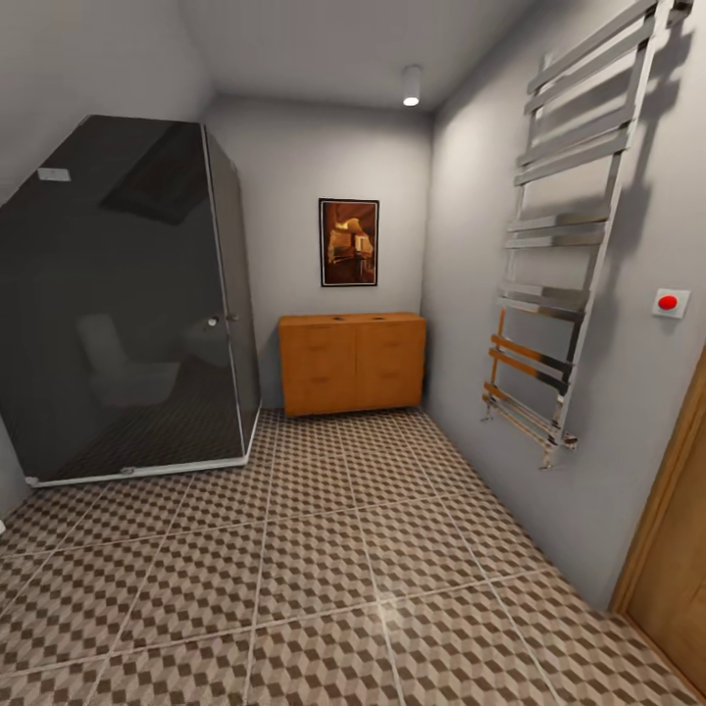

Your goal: Take the four mousetraps from the cabinet in the bathroom and place them on the bathroom floor. Make sure all four end up on the same floor surface, and ensure that at least two of them are either under or directly next to the same bathroom sink.

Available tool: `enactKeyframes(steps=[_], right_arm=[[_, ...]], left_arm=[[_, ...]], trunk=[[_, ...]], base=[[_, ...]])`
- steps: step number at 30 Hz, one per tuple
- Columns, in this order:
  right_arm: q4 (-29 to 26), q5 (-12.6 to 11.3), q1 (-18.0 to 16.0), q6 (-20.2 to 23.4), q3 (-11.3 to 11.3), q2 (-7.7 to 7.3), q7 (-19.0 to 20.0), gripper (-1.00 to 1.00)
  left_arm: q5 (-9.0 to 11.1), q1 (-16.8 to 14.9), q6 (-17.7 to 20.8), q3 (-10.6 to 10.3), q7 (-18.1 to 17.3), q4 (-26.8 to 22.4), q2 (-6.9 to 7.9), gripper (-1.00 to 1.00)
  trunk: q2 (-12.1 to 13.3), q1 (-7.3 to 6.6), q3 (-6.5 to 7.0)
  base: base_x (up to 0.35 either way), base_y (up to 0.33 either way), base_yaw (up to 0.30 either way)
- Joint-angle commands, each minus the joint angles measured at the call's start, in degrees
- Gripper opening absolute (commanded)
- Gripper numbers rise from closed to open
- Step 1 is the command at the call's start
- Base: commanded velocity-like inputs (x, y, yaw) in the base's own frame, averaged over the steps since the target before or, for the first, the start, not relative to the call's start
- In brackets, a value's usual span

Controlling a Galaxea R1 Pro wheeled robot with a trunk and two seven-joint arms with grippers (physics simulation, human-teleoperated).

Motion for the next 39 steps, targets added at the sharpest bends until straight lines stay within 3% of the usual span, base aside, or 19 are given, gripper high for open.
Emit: enactKeyframes(steps=[1,11,23,39], right_arm=[[0.2,0.6,-0.1,-0.3,-0.5,0.0,-0.2,1.0],[0.2,0.7,-0.1,-0.3,-0.5,0.0,-0.2,1.0],[0.2,0.5,-0.1,0.0,-0.5,-0.08,-0.3,1.0],[0.2,0.6,-0.1,0.4,-0.4,-0.02,-0.3,1.0]], left_arm=[[0.6,-0.1,-0.2,-0.5,0.2,0.1,-0.03,1.0],[0.6,-0.1,0.0,-0.5,0.2,0.1,-0.01,1.0],[0.5,-0.1,3.2,-0.4,0.1,0.0,0.02,1.0],[0.5,-0.1,3.9,-0.4,0.1,0.0,0.02,1.0]], trunk=[[0.0,0.0,-0.06],[0.0,0.0,-0.06],[0.0,0.0,-0.06],[0.0,0.0,-0.06]], base=[[0.0,0.0,0.276],[0.122,0.0,0.131],[0.298,0.0,0.012],[0.318,0.0,0.001]])
